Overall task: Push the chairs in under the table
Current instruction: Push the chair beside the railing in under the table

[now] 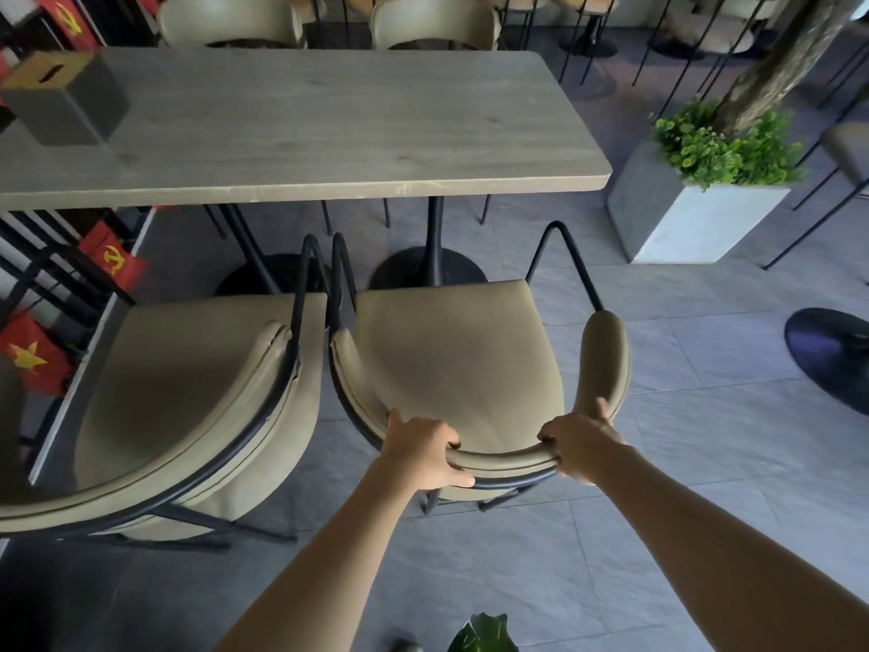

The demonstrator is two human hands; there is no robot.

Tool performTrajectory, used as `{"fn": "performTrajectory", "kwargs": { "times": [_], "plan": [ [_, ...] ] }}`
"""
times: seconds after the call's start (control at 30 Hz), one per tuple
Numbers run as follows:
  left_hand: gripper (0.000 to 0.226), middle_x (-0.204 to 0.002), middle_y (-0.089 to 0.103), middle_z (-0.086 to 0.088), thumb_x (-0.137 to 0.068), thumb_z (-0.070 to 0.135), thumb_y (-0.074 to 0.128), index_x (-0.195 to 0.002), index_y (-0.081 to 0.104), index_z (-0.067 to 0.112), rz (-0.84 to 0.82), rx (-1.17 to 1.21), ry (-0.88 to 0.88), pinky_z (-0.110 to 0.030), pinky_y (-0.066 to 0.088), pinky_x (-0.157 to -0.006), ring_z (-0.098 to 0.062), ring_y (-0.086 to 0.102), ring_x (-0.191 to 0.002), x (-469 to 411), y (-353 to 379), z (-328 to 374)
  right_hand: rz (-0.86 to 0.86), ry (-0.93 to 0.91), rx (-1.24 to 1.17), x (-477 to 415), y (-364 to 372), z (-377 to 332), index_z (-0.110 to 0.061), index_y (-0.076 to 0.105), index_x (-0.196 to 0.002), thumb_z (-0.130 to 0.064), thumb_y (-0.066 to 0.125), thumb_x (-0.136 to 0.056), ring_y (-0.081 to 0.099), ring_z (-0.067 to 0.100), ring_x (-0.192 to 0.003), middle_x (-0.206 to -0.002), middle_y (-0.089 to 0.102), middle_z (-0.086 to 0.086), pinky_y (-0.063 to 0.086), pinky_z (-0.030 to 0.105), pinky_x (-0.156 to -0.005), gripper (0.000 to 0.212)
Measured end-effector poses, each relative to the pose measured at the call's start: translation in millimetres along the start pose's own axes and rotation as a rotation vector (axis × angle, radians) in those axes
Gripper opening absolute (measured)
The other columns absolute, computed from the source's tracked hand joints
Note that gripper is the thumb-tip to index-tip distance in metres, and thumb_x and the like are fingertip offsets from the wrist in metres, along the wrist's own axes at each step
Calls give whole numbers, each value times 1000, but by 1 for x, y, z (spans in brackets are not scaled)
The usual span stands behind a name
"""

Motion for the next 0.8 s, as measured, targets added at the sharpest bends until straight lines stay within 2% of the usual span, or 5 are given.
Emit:
{"fn": "performTrajectory", "kwargs": {
  "times": [0.13, 0.4, 0.6, 0.7, 0.8],
  "plan": [
    [49, -111, 71, 4, -75, 53, 68, -113, 65, 24, -46, 412, -21, -28, 48, -94, -13, 65, -100, -2, -35, 26, -49, -152, -324, 21, -34, 7, -22, 56, -129, -16, 65, -87, 56, 16, -118, -131, 58, -1, 42, 26, -101, 43],
    [35, -101, 73, 1, -80, 44, 67, -104, 69, 19, 226, 664, 45, -39, 53, -90, -17, 67, -94, -52, -126, 162, 280, -149, -458, 37, -122, 99, -28, 56, -127, -30, 52, -93, 60, 28, -112, -122, 65, 7, 46, 31, -88, 34],
    [28, -113, 70, 0, -87, 30, 64, -113, 66, 21, 570, 879, -84, -34, 50, -94, -15, 65, -100, -99, -175, 249, 492, -164, -504, 16, -192, 222, -24, 53, -132, -29, 53, -93, 51, 22, -126, -138, 55, 0, 40, 32, -106, 39],
    [33, -114, 68, -7, -89, 26, 61, -121, 61, 18, 655, 910, -149, -22, 42, -86, -9, 57, -94, -127, -200, 286, 563, -199, -563, 0, -225, 270, -20, 48, -137, -24, 54, -93, 48, 23, -129, -140, 53, 3, 38, 32, -108, 44],
    [38, -123, 60, -5, -87, 30, 63, -124, 58, 24, 720, 891, -153, -27, 43, -92, -13, 56, -108, -156, -227, 308, 596, -250, -597, -22, -255, 295, -18, 43, -140, -23, 54, -93, 47, 25, -130, -141, 51, 6, 39, 33, -107, 48]
  ]
}}
Point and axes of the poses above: each hand's wrist, its own x-axis away from the middle knuckle, its own y-axis out of the palm, z = x × y, the point moved 2 cm from there along -x, towards the middle knuckle
